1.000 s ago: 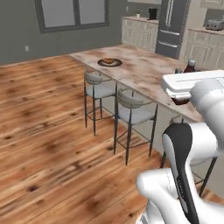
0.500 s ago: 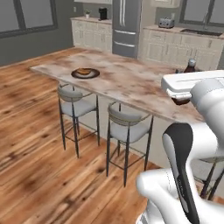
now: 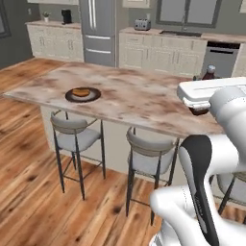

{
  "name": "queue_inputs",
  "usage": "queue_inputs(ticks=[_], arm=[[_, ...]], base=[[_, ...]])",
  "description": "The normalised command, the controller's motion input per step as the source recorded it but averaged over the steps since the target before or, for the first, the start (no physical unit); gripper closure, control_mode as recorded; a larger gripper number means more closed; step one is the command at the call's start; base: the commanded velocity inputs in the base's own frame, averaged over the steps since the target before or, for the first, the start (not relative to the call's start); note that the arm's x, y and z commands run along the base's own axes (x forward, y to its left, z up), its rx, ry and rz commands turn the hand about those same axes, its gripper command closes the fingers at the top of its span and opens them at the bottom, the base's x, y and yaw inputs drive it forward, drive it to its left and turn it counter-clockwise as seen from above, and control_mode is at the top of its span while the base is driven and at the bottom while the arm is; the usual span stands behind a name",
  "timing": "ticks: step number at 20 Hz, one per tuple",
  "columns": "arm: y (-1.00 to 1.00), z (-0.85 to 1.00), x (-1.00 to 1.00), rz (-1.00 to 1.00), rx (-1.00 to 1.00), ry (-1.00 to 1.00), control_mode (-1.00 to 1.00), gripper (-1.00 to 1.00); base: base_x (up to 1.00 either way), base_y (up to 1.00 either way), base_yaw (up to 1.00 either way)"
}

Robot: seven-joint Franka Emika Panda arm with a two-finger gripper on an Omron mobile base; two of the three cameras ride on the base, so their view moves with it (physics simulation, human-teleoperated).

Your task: Move the hot dog bun to the plate on the dining table and place the condiment next to that plate. Then navigate to the fridge and take the sausage and place it on the plate as well.

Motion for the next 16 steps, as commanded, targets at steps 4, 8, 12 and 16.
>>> queue_inputs(ticks=[4,8,12,16], arm=[[0.00,0.00,0.00,0.00,0.00,0.00,1.00,1.00],[0.00,0.00,0.00,0.00,0.00,0.00,1.00,1.00],[0.00,0.00,0.00,0.00,0.00,0.00,1.00,1.00],[0.00,0.00,0.00,0.00,0.00,0.00,1.00,1.00]], base=[[0.78,1.00,-0.39],[0.78,1.00,-0.39],[0.78,1.00,-0.42],[0.80,1.00,-0.42]])
